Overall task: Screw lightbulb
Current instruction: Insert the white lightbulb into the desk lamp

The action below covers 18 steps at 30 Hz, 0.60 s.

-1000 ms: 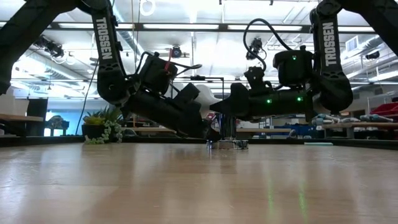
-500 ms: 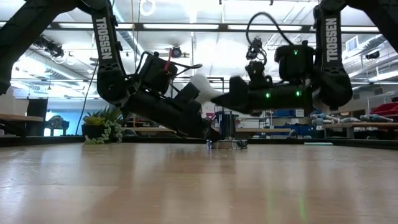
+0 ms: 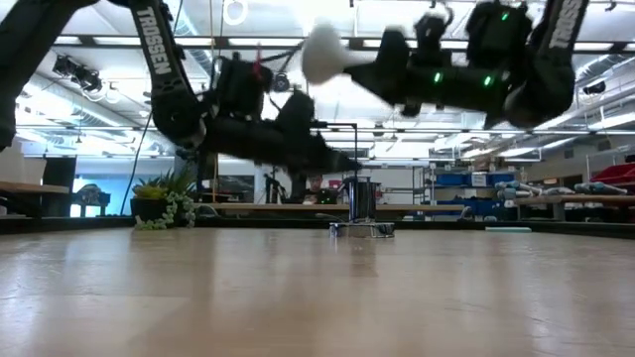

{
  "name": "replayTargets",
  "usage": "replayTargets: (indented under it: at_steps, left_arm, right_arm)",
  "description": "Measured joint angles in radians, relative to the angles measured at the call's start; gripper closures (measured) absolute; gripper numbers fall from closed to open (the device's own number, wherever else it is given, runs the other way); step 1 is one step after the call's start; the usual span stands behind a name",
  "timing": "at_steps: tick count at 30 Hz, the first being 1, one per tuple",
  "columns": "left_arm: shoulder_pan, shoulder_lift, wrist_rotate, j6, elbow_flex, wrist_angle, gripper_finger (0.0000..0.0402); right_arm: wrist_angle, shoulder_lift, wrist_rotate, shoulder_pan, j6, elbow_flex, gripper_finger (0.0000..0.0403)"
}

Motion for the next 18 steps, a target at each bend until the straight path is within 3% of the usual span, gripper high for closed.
replayTargets:
  at_steps: [8, 15, 18]
  left_arm:
    - [0.001, -0.144, 0.11, -0.098, -0.044, 0.221, 0.0401]
    - [0.002, -0.179, 0.13, -0.262, -0.042, 0.435, 0.0386]
    - [0.002, -0.179, 0.161, -0.298, -0.023, 0.433, 0.0366]
  right_arm:
    - [-0.038, -0.161, 0.015, 0.084, -0.067, -0.015, 0.0254]
    - [-0.044, -0.172, 0.015, 0.137, -0.102, -0.015, 0.0257]
    - [-0.044, -0.172, 0.016, 0.149, -0.103, -0.015, 0.0258]
